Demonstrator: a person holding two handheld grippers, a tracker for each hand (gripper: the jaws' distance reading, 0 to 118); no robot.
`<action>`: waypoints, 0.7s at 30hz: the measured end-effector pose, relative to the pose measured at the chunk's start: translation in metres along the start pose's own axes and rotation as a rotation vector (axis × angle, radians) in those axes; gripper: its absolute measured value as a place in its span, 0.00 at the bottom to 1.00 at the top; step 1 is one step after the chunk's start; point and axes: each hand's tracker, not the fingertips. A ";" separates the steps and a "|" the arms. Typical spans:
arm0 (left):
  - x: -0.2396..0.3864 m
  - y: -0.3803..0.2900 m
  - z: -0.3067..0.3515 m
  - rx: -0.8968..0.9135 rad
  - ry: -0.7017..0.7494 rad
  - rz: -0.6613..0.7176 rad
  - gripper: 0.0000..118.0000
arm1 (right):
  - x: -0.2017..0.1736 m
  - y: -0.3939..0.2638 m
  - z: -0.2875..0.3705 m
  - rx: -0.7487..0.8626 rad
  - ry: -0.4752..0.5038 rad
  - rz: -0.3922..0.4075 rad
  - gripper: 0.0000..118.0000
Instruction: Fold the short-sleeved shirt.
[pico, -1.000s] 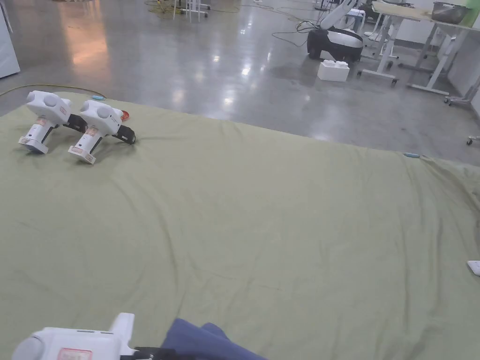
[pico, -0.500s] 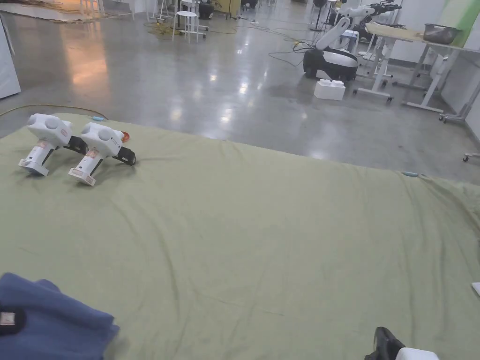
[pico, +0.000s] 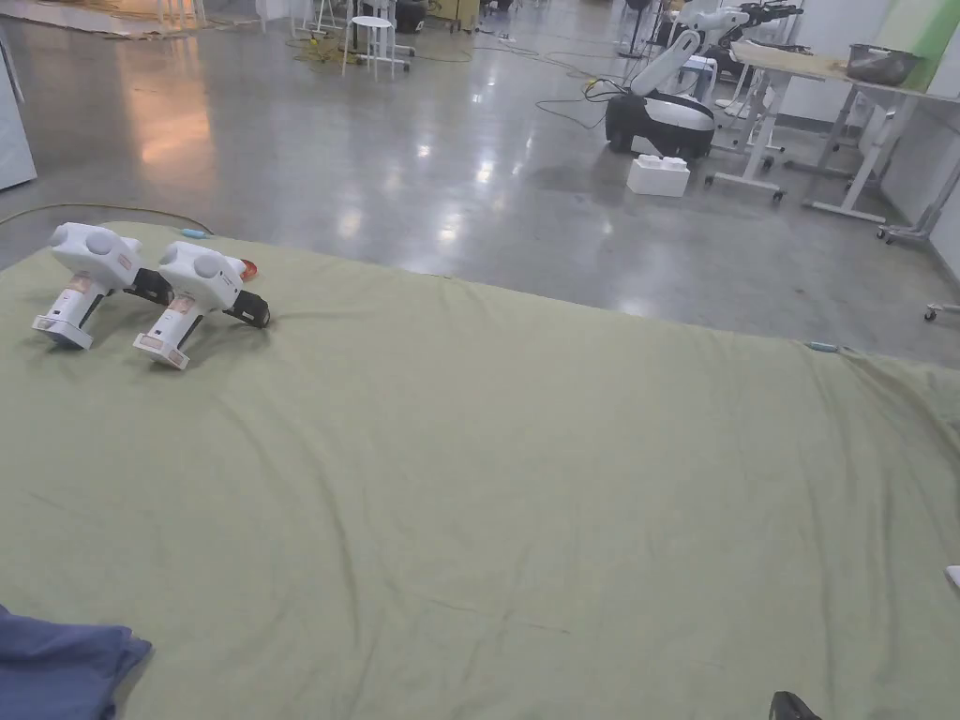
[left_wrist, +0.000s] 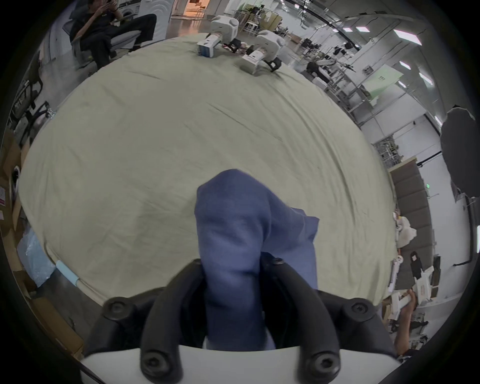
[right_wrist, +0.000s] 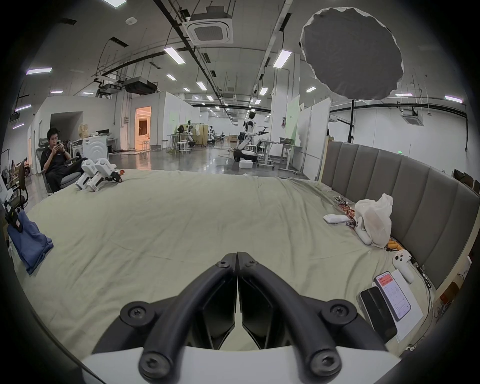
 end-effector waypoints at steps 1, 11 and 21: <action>0.000 0.002 0.000 0.015 0.063 -0.013 0.45 | -0.001 -0.001 -0.002 -0.004 0.000 -0.001 0.00; 0.020 -0.003 0.027 0.280 0.397 -0.087 0.63 | -0.012 0.004 -0.009 0.005 0.039 -0.023 0.00; 0.126 -0.085 -0.036 0.576 0.245 -0.303 0.62 | -0.010 0.026 -0.002 0.063 0.051 -0.059 0.00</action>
